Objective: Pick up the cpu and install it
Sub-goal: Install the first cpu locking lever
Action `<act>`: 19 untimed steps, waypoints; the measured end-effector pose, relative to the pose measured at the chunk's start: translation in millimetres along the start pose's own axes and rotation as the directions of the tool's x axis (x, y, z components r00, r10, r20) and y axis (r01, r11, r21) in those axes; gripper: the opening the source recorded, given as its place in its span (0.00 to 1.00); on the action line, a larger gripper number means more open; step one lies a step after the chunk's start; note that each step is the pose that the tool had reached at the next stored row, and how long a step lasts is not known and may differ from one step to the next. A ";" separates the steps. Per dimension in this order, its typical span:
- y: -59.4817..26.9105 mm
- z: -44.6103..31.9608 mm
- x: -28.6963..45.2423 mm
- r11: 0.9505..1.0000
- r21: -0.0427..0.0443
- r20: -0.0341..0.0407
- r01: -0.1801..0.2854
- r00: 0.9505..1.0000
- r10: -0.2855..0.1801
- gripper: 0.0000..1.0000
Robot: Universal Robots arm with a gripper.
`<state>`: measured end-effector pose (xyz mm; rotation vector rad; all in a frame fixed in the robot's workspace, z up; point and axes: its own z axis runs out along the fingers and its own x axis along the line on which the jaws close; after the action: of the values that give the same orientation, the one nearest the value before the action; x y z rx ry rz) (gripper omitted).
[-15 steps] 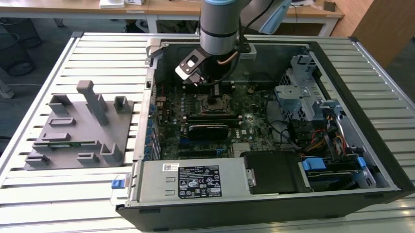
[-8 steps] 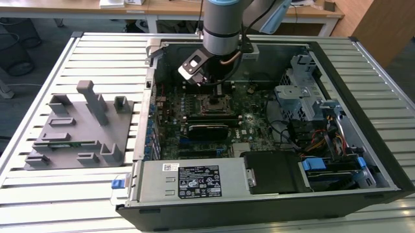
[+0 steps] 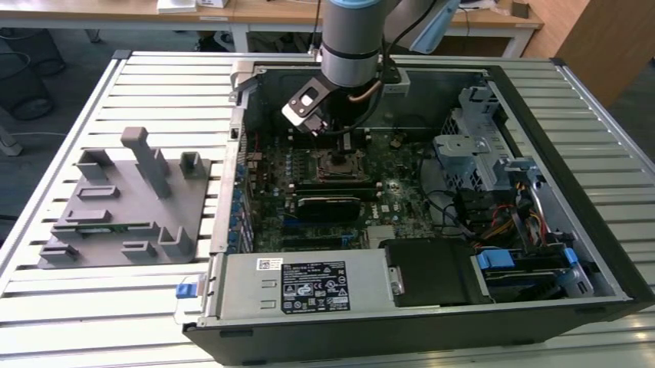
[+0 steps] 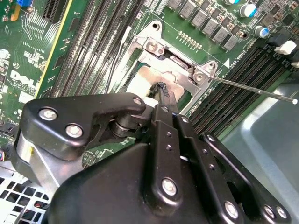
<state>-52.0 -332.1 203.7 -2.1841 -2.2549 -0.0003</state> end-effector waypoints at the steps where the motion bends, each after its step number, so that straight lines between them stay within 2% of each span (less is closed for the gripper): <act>1: 0.0 -0.3 0.0 1.000 0.000 0.000 0.000 1.000 0.000 0.11; 19: 0.0 -8.0 -0.1 1.000 0.001 0.000 0.000 1.000 0.000 0.11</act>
<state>-52.1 -332.2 211.7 -2.1839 -2.2546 0.0005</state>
